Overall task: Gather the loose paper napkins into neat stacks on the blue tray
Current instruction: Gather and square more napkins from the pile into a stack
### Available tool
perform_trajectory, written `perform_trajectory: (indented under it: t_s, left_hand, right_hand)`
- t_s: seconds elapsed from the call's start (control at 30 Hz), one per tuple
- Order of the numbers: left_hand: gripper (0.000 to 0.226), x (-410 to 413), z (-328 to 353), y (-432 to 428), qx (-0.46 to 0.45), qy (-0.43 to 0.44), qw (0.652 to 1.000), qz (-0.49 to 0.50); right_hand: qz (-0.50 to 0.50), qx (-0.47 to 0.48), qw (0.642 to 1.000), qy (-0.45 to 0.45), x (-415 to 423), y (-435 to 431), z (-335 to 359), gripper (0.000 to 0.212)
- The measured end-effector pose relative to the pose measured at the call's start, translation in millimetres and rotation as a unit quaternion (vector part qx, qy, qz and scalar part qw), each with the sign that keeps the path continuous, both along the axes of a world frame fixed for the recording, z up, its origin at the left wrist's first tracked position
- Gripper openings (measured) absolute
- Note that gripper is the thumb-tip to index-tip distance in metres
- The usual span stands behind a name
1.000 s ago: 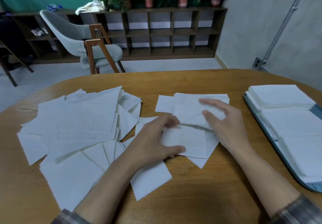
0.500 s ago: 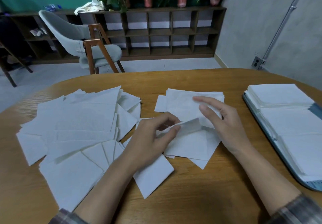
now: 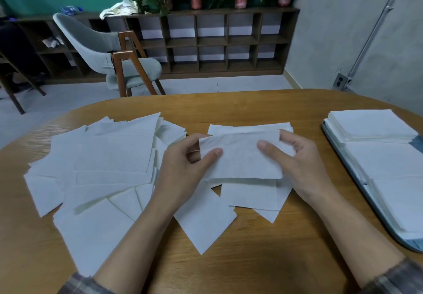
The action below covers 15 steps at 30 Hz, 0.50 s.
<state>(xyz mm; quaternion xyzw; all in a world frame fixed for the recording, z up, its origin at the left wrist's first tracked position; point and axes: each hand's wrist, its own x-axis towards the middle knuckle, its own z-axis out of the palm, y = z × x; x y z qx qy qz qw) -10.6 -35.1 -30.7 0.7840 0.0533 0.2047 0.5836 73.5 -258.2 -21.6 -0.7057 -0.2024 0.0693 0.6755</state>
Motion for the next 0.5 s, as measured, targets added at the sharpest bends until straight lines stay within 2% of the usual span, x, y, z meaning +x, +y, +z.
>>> perform_trajectory:
  t_s: [0.27,0.43,0.5]
  left_hand:
    - [0.022,-1,1,-12,-0.109,0.037,0.993,0.017]
    - [0.026,-1,1,-12,-0.116,0.053,0.992,0.013]
    - [0.027,0,-1,-12,-0.076,0.045,0.996,0.034]
  right_hand:
    - [0.042,0.039,0.998,0.023,-2,9,-6,0.056]
    - [0.051,0.048,0.997,0.013,-2,9,-6,0.062]
    - [0.055,0.051,0.997,0.012,-1,8,-6,0.062]
